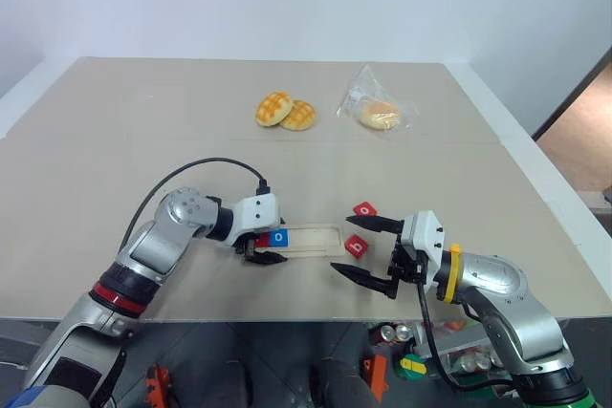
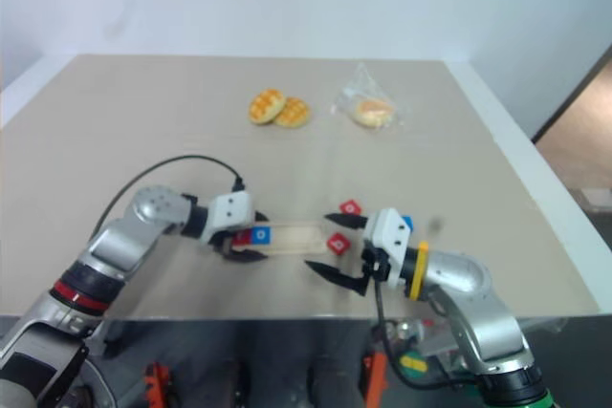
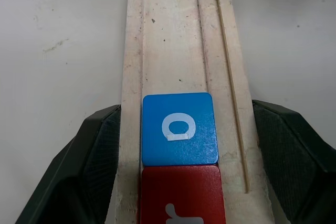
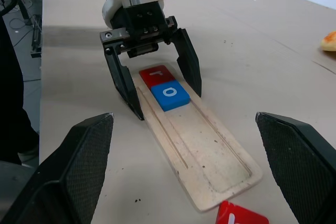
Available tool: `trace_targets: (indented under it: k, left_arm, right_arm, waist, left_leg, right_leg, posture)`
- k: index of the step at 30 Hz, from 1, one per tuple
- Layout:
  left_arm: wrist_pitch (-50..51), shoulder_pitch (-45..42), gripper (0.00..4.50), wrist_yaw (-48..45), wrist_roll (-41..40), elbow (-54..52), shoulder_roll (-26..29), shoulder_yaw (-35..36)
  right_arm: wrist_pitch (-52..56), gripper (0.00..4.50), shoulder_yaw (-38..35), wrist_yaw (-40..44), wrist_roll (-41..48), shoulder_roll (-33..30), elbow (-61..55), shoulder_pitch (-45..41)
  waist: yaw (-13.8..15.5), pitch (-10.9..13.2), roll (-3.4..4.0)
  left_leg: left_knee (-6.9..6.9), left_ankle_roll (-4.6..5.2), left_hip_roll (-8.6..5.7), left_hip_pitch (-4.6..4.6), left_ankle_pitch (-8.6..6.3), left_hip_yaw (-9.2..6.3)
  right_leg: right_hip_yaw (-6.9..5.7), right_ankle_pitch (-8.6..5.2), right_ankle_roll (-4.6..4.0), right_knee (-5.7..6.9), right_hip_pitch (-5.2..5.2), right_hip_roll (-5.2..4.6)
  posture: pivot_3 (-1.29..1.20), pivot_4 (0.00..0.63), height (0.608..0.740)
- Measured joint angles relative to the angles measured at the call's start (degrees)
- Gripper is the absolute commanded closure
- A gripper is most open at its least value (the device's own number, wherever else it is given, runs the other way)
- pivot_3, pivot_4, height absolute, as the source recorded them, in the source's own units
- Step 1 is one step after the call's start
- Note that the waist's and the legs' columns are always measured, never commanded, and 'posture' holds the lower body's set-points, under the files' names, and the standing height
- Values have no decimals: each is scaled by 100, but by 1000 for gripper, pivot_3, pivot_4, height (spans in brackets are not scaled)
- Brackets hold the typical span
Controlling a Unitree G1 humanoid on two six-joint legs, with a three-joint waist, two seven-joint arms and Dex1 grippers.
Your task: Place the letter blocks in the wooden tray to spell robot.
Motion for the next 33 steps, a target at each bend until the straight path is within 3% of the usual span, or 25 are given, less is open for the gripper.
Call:
trace_targets:
  k: [13, 16, 17, 27, 33]
  left_arm:
    - [285, -22, 1298, 133, 23, -76, -180, -59]
    - [96, -92, 150, 116, 68, 12, -172, -67]
    - [79, -96, 58, 116, 69, 23, -172, -68]
    - [-585, -256, 58, -129, 2, 462, -119, -44]
    - [-627, -246, 58, -518, -416, 453, 117, 255]
  right_arm:
    - [-26, 0, 128, -56, -62, 8, -22, 76]
    - [-73, 0, 128, -37, -65, -7, -21, 87]
    - [-75, 0, 128, -36, -66, -7, -21, 89]
    - [-90, 0, 121, 80, -50, -73, 95, 44]
    - [-185, 0, -2, 590, -27, -451, 585, -517]
  waist:
    - [6, 0, 0]
    - [6, 0, -1]
    - [6, 0, -1]
    - [-15, 4, -2]
    - [-47, 26, 0]
  left_leg:
    - [2, 0, -11, 0, 0, 0]
    - [2, 0, -12, 0, 0, -2]
    - [2, 0, -12, 0, 0, -1]
    - [-1, 0, -8, -4, 0, -1]
    - [-1, 1, 1, -11, 0, 6]
  right_leg:
    - [6, -3, 8, 0, 3, -9]
    - [6, -3, 7, 0, 4, -9]
    - [6, -3, 7, 0, 4, -9]
    - [6, -3, 7, 0, -4, -4]
    - [9, 5, 3, 0, -17, 4]
  posture:
    - [0, 150, 740]
    - [0, 150, 740]
    - [0, 150, 740]
    - [0, 150, 740]
    - [0, 150, 740]
